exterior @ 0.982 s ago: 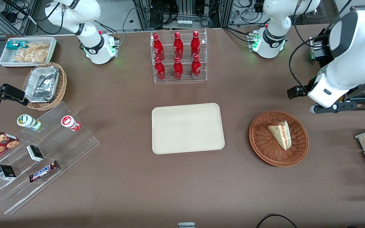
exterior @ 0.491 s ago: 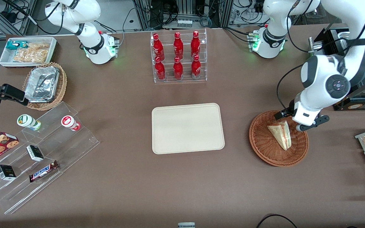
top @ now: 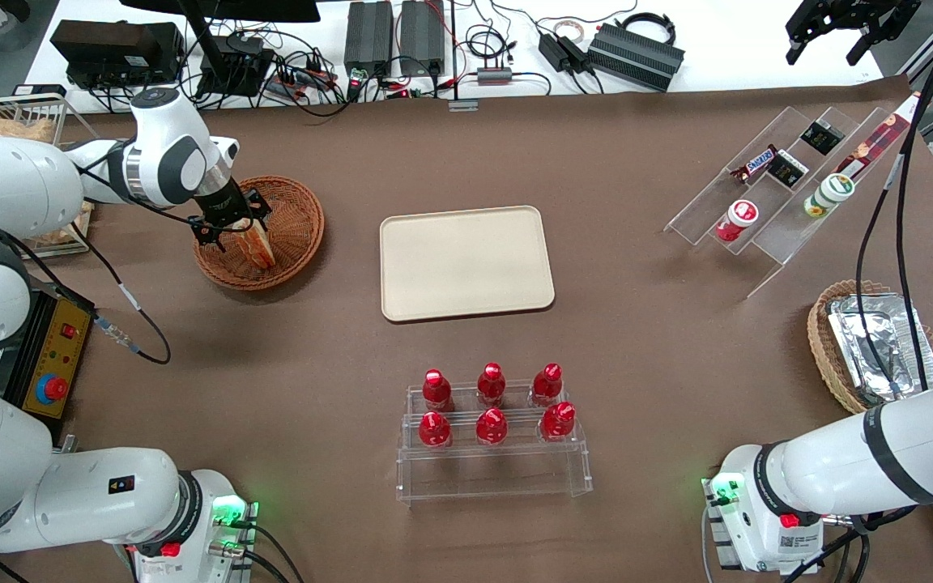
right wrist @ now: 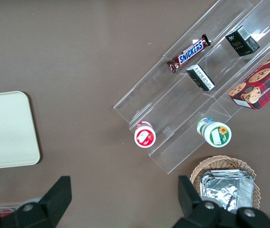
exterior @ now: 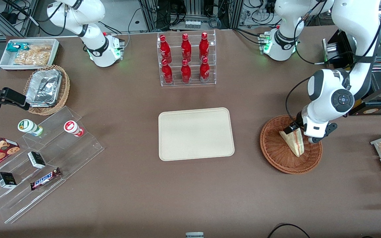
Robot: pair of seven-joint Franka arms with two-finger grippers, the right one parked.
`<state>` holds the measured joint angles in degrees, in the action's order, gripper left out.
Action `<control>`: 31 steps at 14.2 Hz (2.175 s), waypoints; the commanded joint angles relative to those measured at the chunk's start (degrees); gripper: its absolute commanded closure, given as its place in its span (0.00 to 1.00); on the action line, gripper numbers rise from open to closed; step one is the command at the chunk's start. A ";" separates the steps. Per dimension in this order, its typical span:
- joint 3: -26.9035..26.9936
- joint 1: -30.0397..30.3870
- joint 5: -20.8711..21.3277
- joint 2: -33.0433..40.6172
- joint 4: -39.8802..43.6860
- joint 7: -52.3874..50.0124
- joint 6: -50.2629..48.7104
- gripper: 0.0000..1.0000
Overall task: Place sandwich from basket to tray
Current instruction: 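Close the left gripper on the sandwich and lift it from the basket, then carry the held sandwich over to the cream tray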
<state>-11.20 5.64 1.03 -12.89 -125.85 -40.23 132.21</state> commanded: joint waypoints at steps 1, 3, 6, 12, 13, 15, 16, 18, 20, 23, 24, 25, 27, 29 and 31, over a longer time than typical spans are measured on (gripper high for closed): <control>0.48 -0.10 -0.24 -2.40 0.34 -0.99 3.39 0.00; 0.65 -0.10 -0.24 -2.84 0.34 -0.99 4.02 0.01; 0.65 -0.10 -0.60 -3.20 0.52 -1.08 3.49 0.76; 0.57 -0.19 -0.42 -2.67 4.90 4.34 0.52 0.94; 0.57 -0.19 -0.59 -2.58 7.26 6.55 -3.07 0.94; 0.39 -1.23 -0.86 -2.41 12.28 7.97 -9.41 0.94; 0.30 -2.98 -0.86 -2.23 13.43 7.98 -10.30 0.93; -1.18 -4.84 -0.77 -1.88 14.31 8.24 -10.13 0.93; -5.48 -6.68 -0.33 -3.02 17.03 9.29 -9.96 0.93; -8.91 -10.37 -0.77 -5.12 19.76 9.21 -10.14 0.93; -9.36 -12.12 -0.94 -6.52 21.33 8.25 -10.13 0.93; -9.37 -14.93 -0.95 -8.54 23.70 5.98 -10.05 0.93; -9.37 -19.24 -0.51 -12.67 27.74 1.40 -9.61 0.92; -9.28 -23.19 -0.25 -17.33 33.01 -1.50 -8.21 0.92; -7.79 -27.76 0.54 -21.72 37.76 -6.24 -8.20 0.92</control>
<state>-20.75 -17.79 0.66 -28.65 -95.81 -42.33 124.67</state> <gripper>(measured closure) 0.899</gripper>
